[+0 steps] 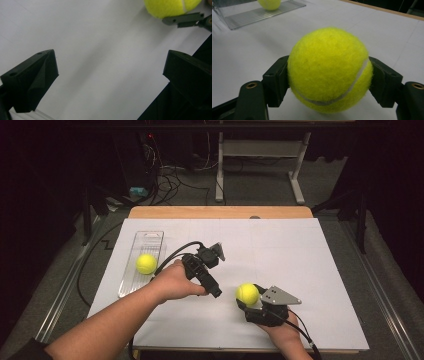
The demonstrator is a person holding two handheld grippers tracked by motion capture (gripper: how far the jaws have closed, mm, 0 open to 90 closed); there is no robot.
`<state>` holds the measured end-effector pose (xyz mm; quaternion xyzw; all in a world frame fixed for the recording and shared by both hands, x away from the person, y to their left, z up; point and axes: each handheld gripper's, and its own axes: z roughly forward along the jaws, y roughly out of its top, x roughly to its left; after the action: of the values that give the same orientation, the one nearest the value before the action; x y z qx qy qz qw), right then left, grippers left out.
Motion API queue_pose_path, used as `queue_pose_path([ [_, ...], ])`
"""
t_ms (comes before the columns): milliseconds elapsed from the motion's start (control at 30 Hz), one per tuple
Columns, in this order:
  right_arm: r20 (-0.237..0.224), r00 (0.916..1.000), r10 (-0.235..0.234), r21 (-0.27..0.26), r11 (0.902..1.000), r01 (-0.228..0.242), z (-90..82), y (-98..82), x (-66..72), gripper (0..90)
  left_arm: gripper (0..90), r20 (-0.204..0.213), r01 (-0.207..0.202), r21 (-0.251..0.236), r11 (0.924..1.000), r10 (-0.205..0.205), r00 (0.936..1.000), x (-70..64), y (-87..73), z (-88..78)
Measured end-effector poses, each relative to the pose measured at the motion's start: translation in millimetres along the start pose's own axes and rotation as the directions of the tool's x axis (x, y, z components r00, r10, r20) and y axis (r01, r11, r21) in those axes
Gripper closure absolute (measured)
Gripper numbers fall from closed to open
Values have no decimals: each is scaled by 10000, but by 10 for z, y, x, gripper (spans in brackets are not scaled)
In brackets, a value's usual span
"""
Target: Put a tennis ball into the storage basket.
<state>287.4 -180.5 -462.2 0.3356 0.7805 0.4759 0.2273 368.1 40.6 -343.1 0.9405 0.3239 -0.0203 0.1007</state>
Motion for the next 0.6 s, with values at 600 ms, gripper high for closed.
queue_pose_path([
  [600,-826,9963,-252,-114,9996,243,102,77,277,276,4,481,-358,58,9993,355,9982,-212,184,95],
])
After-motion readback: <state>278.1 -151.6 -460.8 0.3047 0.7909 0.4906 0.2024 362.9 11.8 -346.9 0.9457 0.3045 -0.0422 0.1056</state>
